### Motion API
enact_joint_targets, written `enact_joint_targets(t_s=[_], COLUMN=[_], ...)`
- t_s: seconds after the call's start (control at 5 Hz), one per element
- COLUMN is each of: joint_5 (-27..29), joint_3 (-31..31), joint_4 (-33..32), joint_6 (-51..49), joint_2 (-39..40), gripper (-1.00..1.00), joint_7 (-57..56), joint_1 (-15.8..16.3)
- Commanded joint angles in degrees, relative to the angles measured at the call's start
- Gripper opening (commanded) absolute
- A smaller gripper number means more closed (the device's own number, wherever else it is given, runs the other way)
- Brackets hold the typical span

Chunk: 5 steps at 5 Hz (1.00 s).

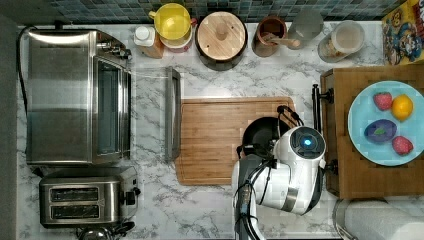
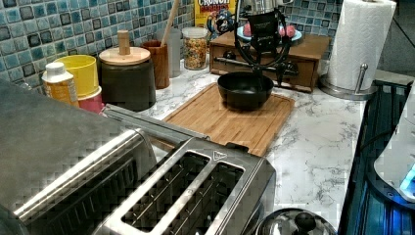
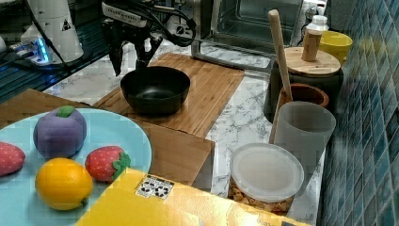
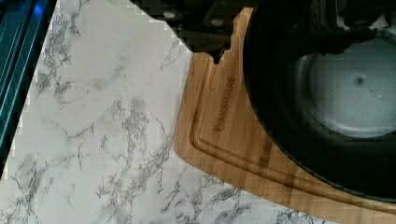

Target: Put the bowl on the board.

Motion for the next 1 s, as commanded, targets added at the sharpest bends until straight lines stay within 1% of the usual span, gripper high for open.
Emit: enact_joint_targets(t_s=[0.2, 0.6, 1.0], joint_5=[1.2, 1.2, 1.2], joint_3=[-0.3, -0.8, -0.5], joint_4=[7.2, 7.2, 7.2], joint_6=[0.9, 0.8, 0.9], joint_2=[-1.2, -1.2, -1.2], gripper=[0.00, 0.00, 0.00], joint_7=[-2.5, -2.5, -2.5], joint_1=[0.2, 0.7, 0.3])
